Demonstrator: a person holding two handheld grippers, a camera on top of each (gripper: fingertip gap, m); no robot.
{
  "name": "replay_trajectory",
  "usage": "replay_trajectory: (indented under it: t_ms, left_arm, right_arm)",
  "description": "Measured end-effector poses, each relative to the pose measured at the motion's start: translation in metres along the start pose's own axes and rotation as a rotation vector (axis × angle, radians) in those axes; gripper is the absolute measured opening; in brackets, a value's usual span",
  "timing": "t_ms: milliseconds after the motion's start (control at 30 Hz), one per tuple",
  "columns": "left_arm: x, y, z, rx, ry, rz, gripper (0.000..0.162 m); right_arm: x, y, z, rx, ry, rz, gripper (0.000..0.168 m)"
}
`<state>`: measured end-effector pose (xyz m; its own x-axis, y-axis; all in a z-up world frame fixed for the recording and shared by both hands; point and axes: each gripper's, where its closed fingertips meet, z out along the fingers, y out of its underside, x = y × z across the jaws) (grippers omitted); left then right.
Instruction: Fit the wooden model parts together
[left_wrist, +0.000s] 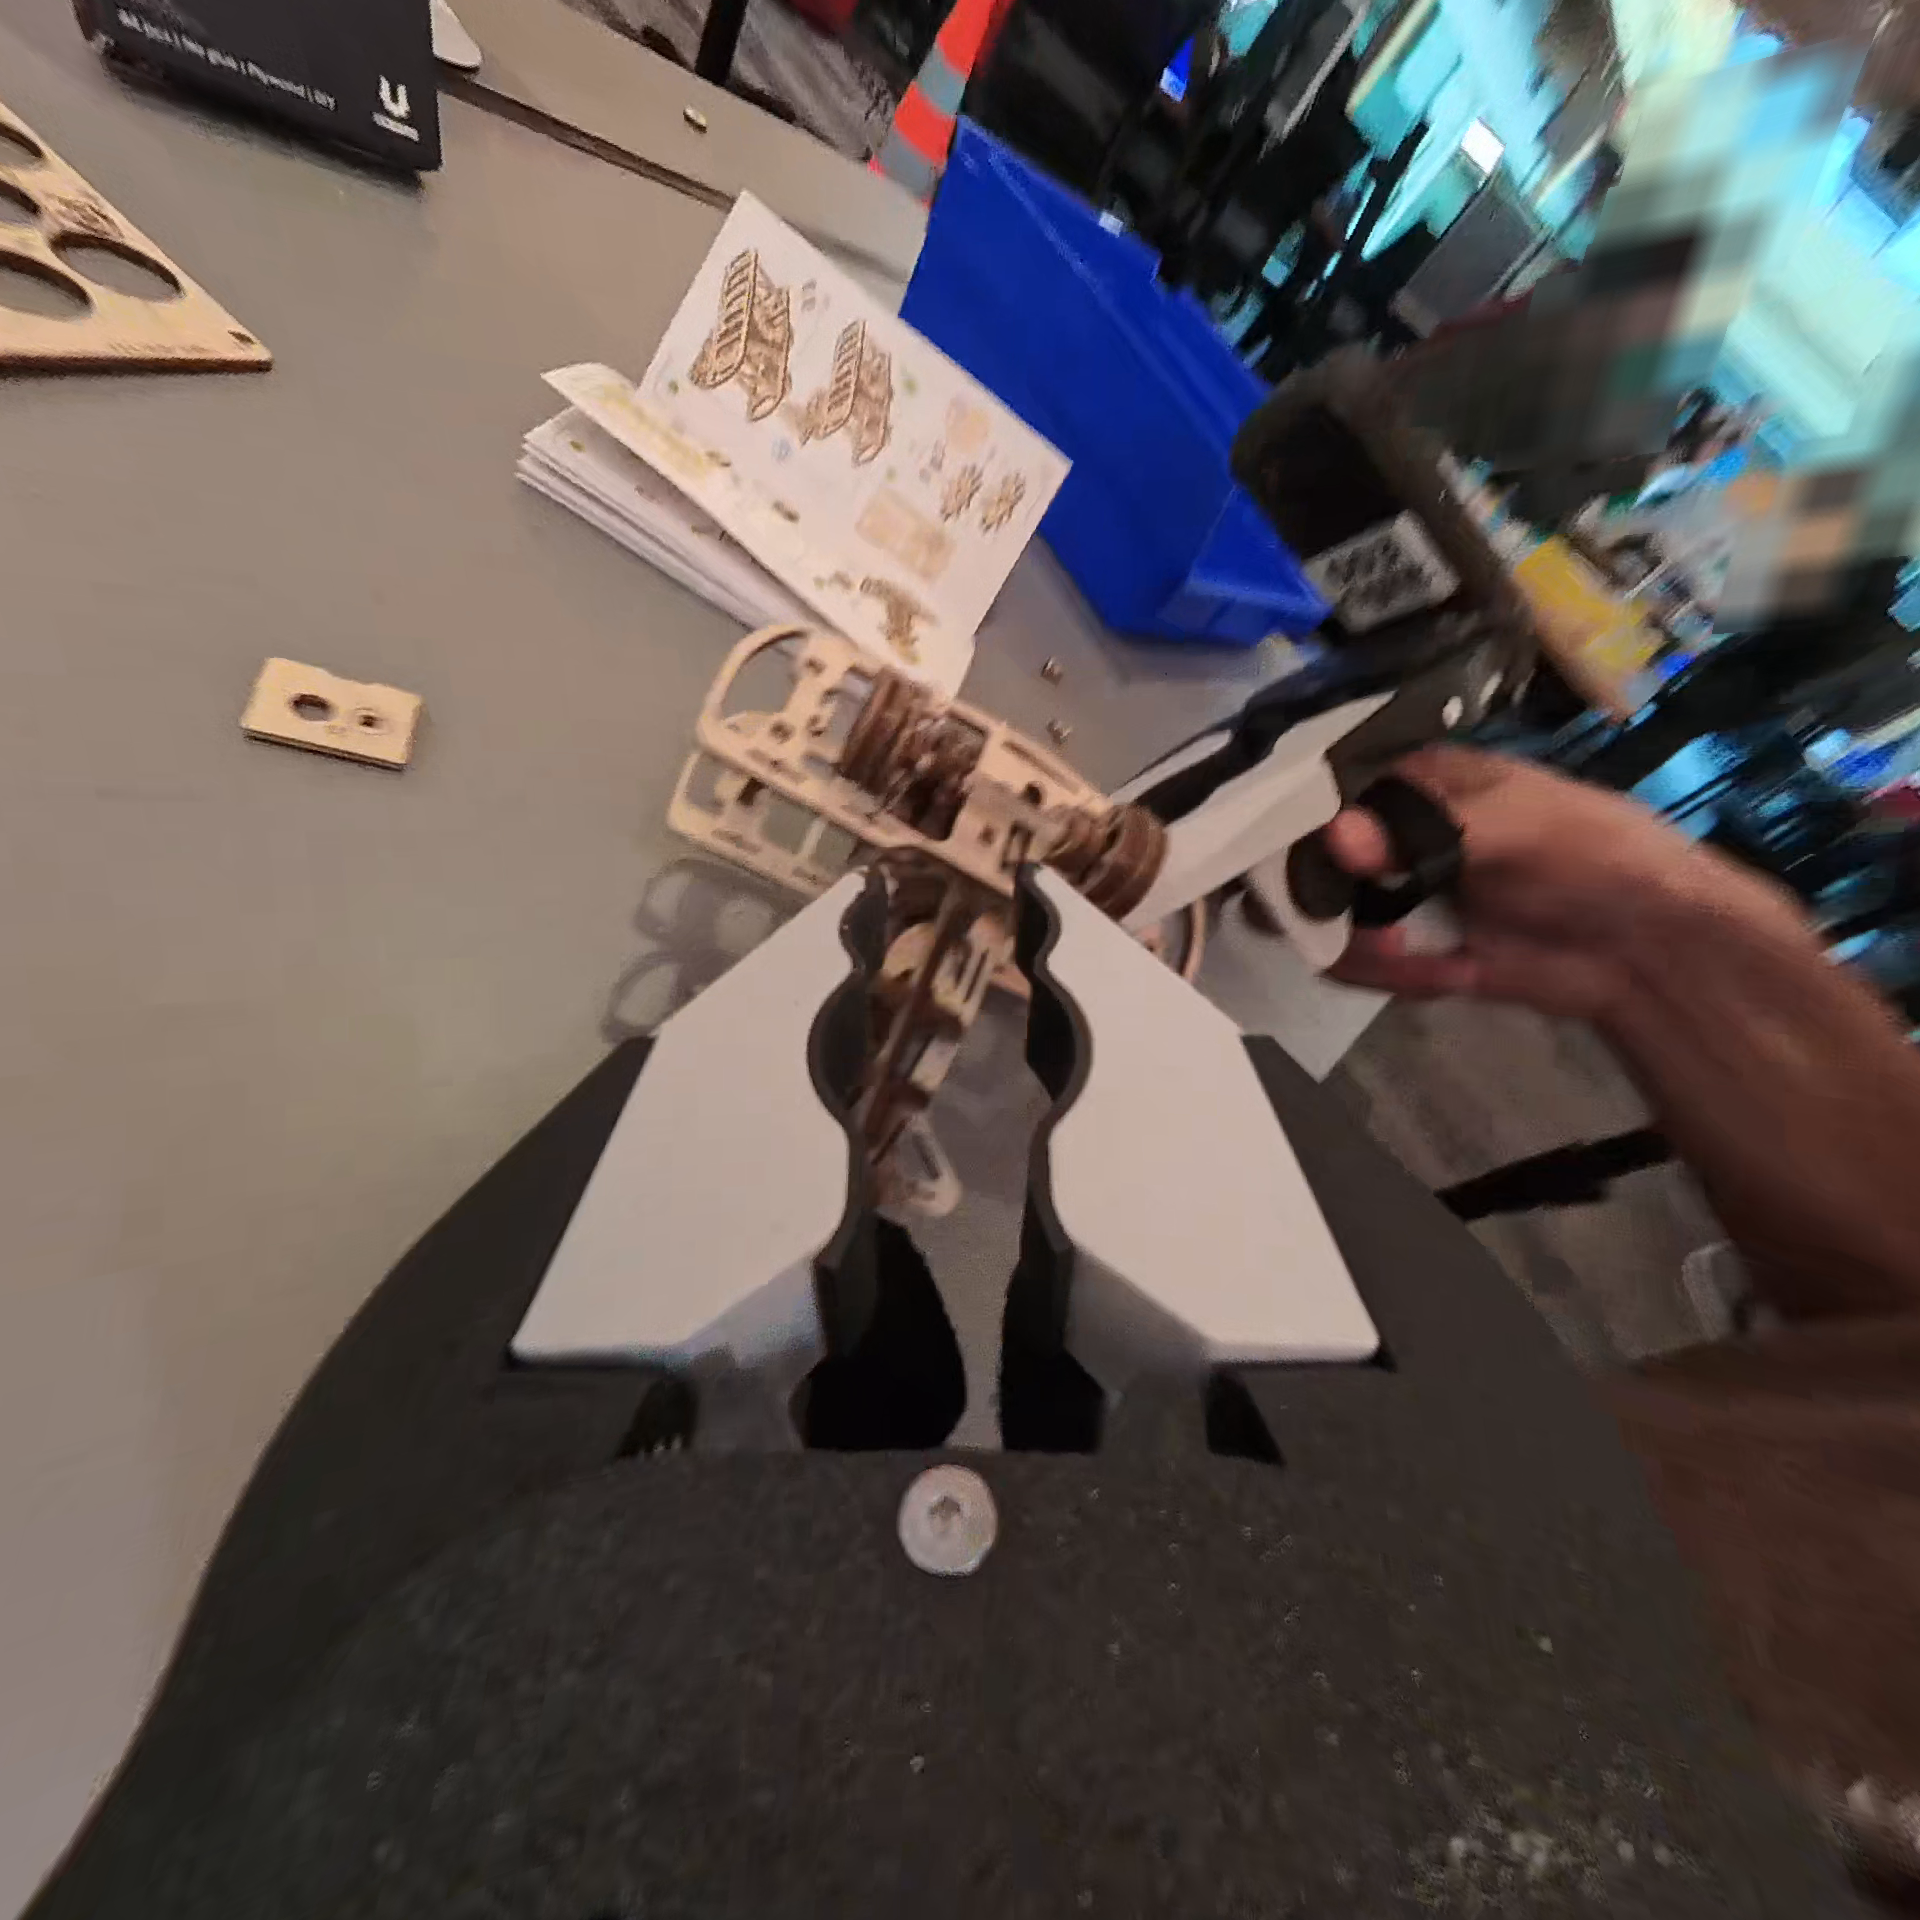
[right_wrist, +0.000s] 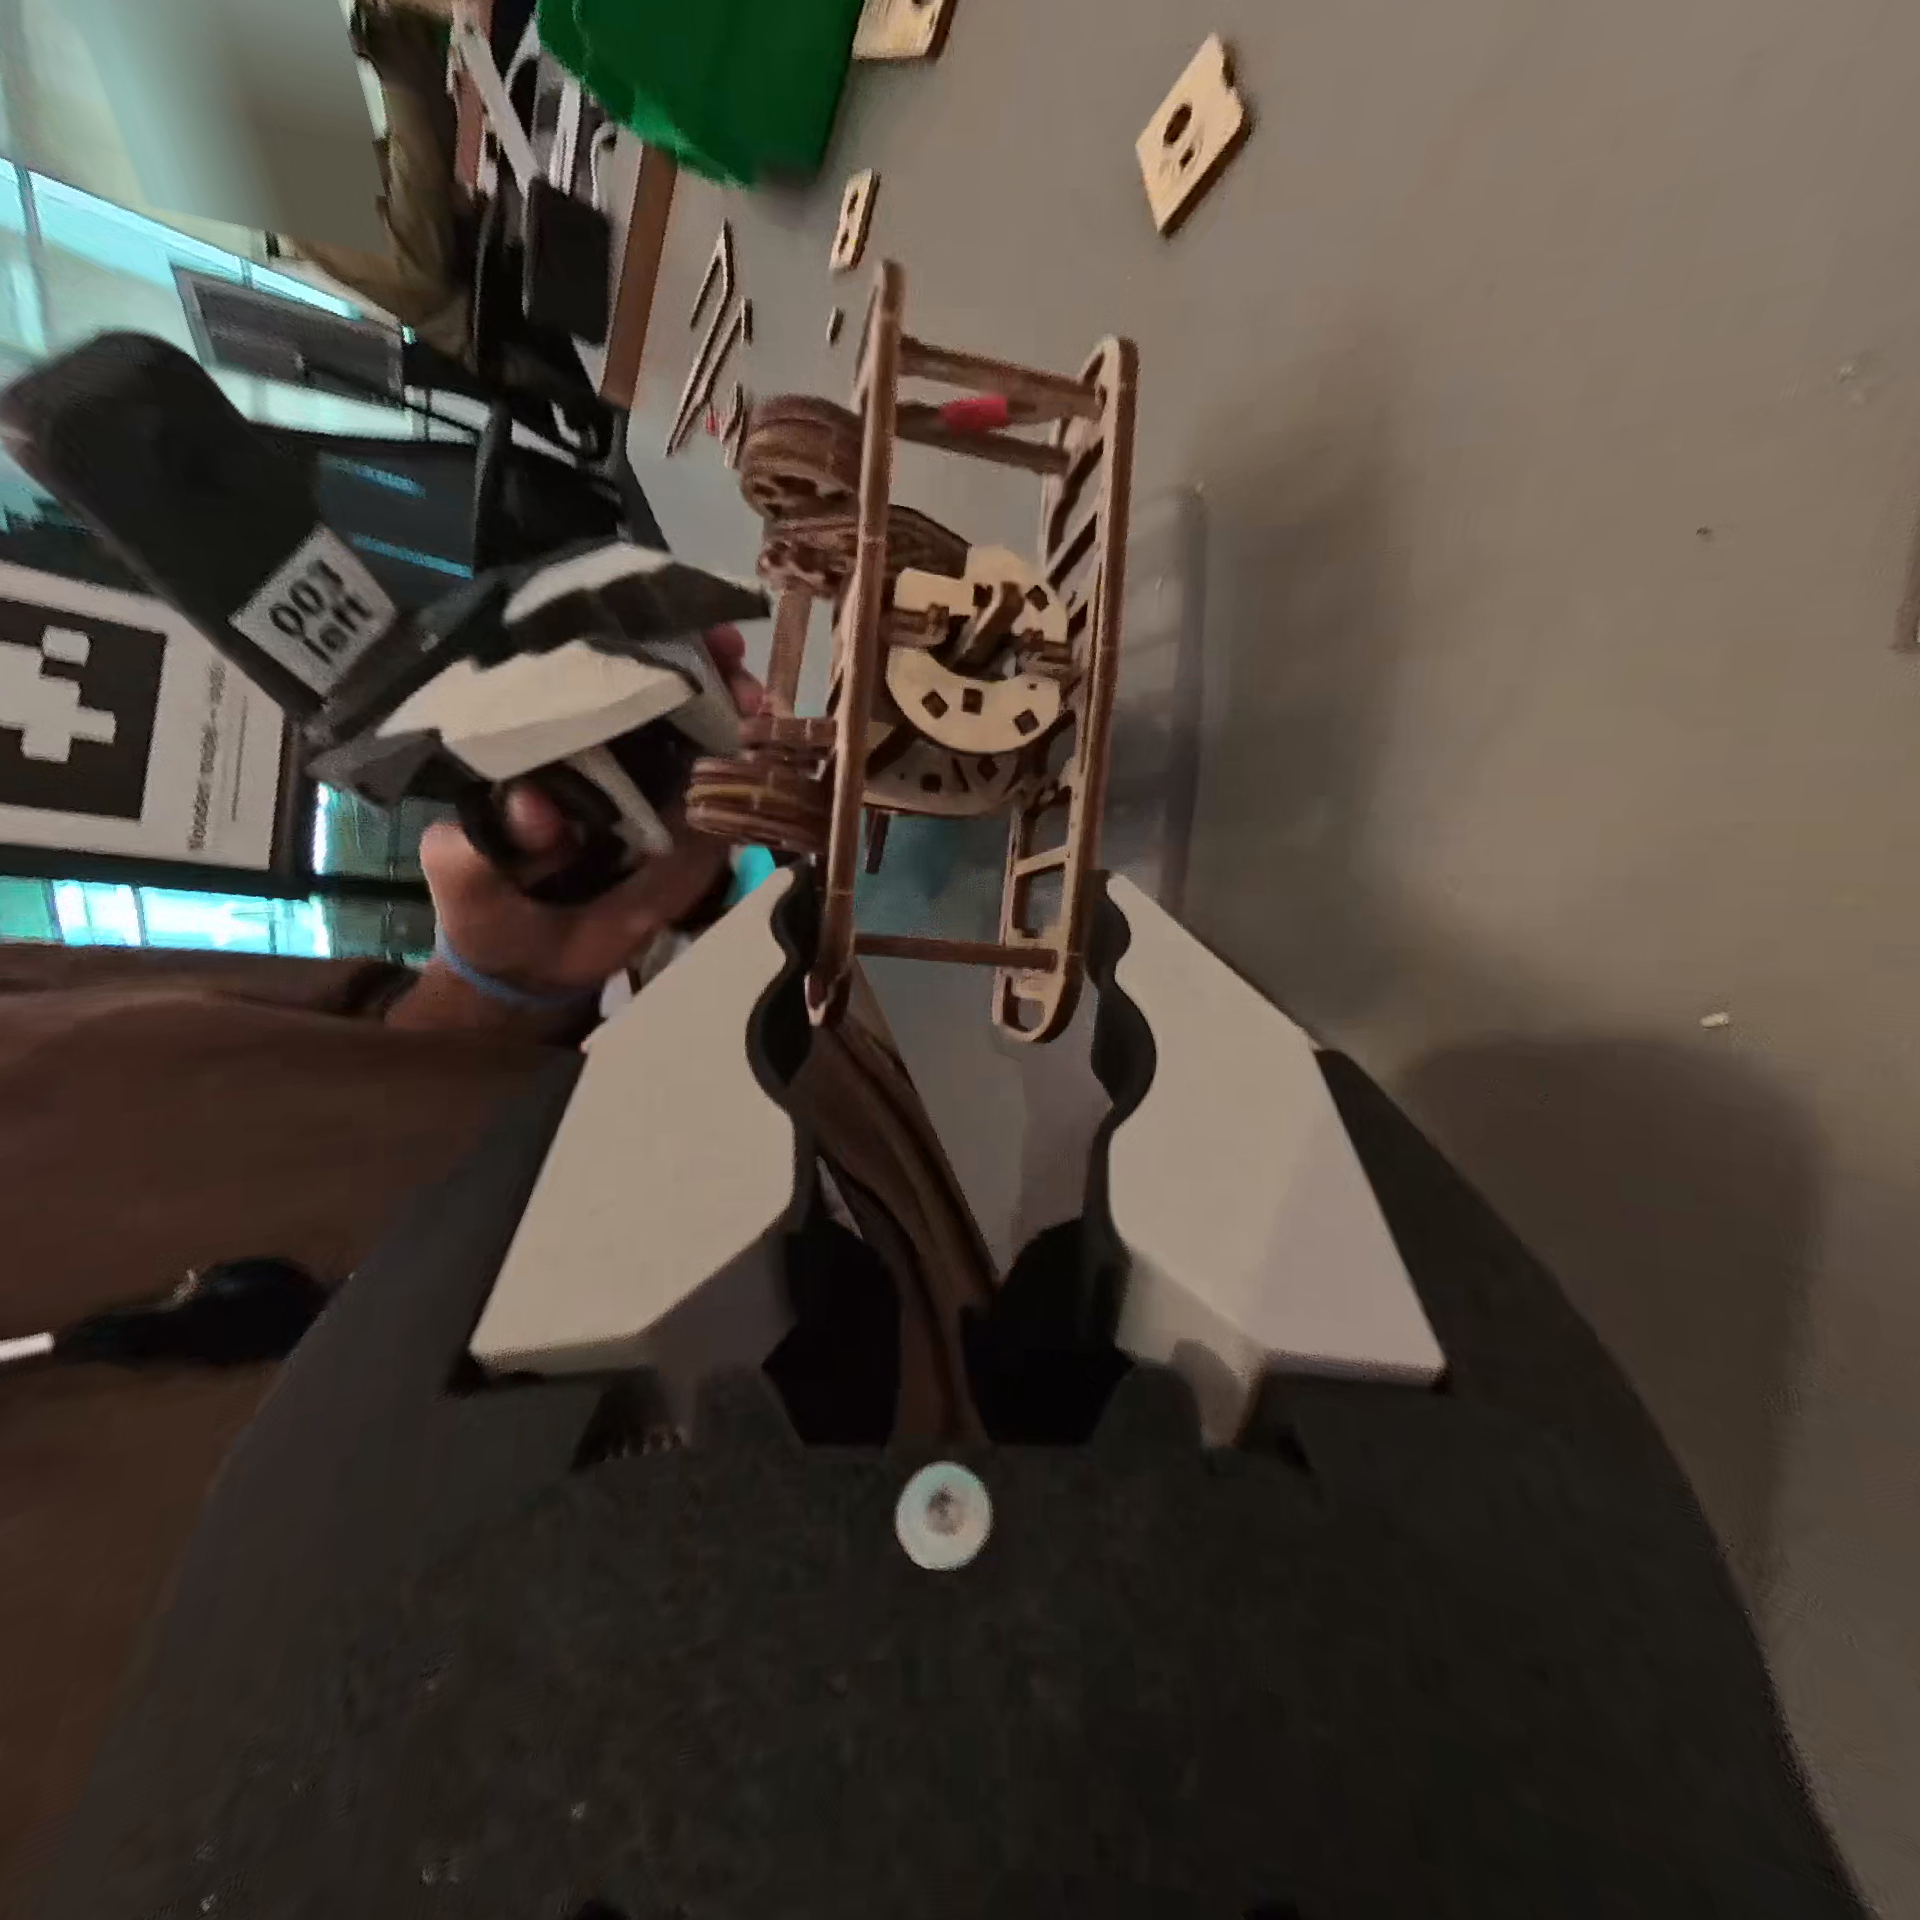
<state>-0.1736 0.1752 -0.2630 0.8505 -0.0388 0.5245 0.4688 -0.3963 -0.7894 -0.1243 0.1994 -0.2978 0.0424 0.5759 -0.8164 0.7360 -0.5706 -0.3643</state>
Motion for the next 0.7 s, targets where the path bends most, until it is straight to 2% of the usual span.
replay_trajectory:
  t_ms: [100,167,267,367,500,600,700]
  left_arm:
    - [-0.01,-0.004,-0.006,-0.051,-0.044,0.214,0.024]
    - [-0.013,-0.011,-0.002,-0.097,-0.021,0.39,0.026]
    - [-0.013,-0.019,0.01,-0.191,0.091,0.689,0.028]
    - [-0.024,-0.021,0.021,-0.346,0.211,0.884,0.03]
    - [-0.039,-0.017,0.03,-0.506,0.442,0.926,0.036]
    - [-0.035,-0.013,0.035,-0.565,0.631,0.898,0.035]
    - [-0.024,-0.003,0.036,-0.619,0.789,0.879,0.03]
  right_arm:
    - [0.009,0.01,-0.005,-0.102,0.008,-0.105,0.052]
    - [0.023,0.01,-0.009,-0.131,0.071,-0.24,0.05]
    - [0.035,-0.002,-0.016,-0.104,0.136,-0.422,0.058]
    - [0.03,-0.012,-0.031,-0.04,0.189,-0.549,0.062]
    - [0.01,-0.022,-0.038,0.149,0.269,-0.741,0.055]
    - [0.009,-0.024,-0.03,0.263,0.406,-0.771,0.055]
    - [0.007,-0.021,-0.02,0.309,0.452,-0.756,0.052]
